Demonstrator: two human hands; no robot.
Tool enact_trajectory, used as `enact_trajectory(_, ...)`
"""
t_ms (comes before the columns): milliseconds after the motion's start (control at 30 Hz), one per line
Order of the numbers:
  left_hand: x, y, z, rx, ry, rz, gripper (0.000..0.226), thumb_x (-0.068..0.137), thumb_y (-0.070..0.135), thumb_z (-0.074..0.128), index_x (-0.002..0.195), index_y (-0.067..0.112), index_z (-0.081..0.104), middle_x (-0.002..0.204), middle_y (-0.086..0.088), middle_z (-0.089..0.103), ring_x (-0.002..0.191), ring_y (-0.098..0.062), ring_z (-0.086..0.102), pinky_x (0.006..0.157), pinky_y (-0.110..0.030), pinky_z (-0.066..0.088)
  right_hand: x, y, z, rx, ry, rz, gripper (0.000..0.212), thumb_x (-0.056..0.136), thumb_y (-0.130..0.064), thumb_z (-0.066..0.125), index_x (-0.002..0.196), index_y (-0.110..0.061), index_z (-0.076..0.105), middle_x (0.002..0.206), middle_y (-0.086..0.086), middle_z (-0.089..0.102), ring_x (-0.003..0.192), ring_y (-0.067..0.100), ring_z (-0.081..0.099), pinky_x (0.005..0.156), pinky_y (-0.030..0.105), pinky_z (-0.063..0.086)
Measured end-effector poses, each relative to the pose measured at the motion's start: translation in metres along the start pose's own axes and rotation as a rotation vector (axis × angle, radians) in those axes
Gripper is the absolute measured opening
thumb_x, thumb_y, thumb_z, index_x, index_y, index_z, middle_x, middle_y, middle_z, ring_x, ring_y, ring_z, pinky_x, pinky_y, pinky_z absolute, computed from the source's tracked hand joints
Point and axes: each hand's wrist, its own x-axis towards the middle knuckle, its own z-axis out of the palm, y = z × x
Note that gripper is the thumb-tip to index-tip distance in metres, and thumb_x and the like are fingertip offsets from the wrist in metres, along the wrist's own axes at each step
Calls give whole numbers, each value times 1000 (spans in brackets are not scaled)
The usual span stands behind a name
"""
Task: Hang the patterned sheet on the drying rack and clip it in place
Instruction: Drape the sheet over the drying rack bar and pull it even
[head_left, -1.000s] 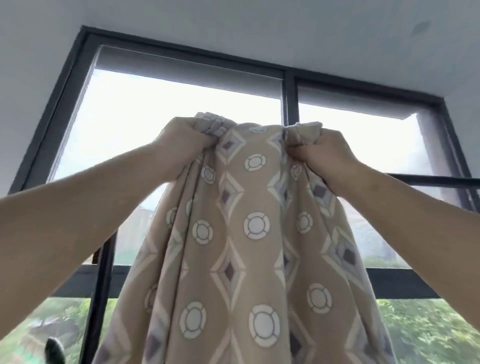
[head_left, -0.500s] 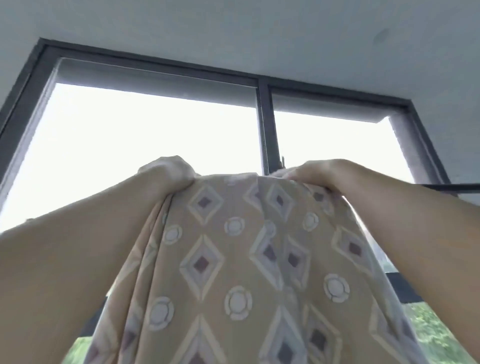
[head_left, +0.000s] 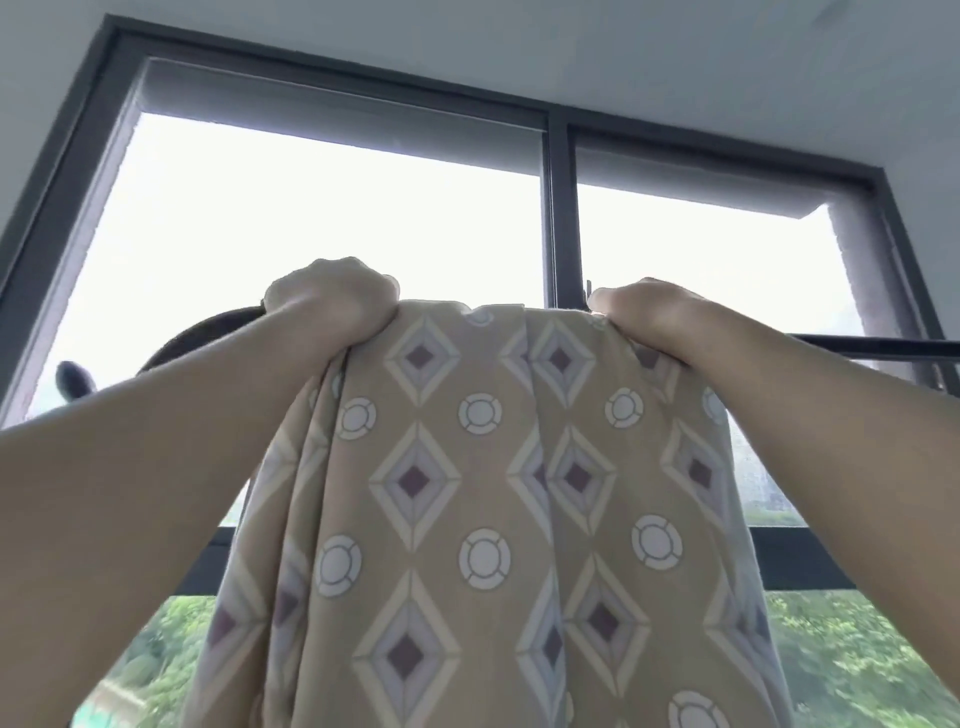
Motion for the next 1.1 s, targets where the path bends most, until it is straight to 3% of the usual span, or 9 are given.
enact_trajectory(167,-21,-22,9,-23,252,151,37,95,25,25,99,8,58,84,-11,61,78,-26,45,82,-35,28,-25,3,8,-224,252,-112,49,93,-40,19,80,-14,59,68,3,59,68,18,48,83,39,23)
enact_trajectory(300,-18,-43,-19,90,230,123,34,95,29,26,94,12,56,86,-8,58,89,-26,47,87,-38,27,-48,2,5,-222,315,-158,45,95,-42,16,88,-20,54,94,6,59,96,27,47,89,41,25)
enact_trajectory(367,-14,-56,-30,57,72,82,38,97,34,27,90,14,58,100,-8,59,105,-25,46,93,-39,25,-61,-8,8,-243,321,-140,47,95,-42,17,104,-18,56,112,11,56,111,30,44,97,44,25)
enact_trajectory(467,-14,-66,-41,-484,-325,61,38,100,35,36,92,11,64,132,-7,52,120,-22,44,92,-28,27,-84,-43,27,-237,294,-317,50,95,-50,18,120,-24,53,126,5,52,122,27,40,105,49,21)
enact_trajectory(533,-18,-67,-47,-604,-383,96,34,98,33,42,100,8,64,129,-6,54,117,-19,46,88,-25,29,-98,-76,43,-183,244,-464,50,94,-54,20,123,-28,50,129,-1,53,126,24,39,110,51,15)
enact_trajectory(700,-15,-75,-52,-819,-240,85,20,92,19,57,93,4,71,90,-6,65,85,-15,58,65,-12,46,-104,-133,60,-184,204,-525,40,94,-49,28,121,-30,51,124,0,56,122,24,41,104,48,18)
enact_trajectory(800,-10,-81,-45,-844,-129,38,21,89,18,61,69,16,69,83,-10,66,76,-20,53,72,-30,48,-103,-142,65,-196,220,-537,40,94,-46,29,117,-27,54,121,1,58,119,24,42,99,45,23)
enact_trajectory(900,-3,-88,-52,-769,6,-56,29,94,20,53,68,12,60,82,-9,60,73,-23,52,61,-27,43,-101,-139,64,-191,205,-521,38,92,-44,30,114,-26,55,117,1,59,115,23,43,97,43,24)
enact_trajectory(1100,11,-110,-68,-562,185,-238,30,98,17,44,112,-5,60,118,-20,61,109,-34,57,77,-30,40,-104,-138,60,-190,237,-528,29,91,-37,32,106,-26,54,105,-1,59,107,22,46,93,41,25)
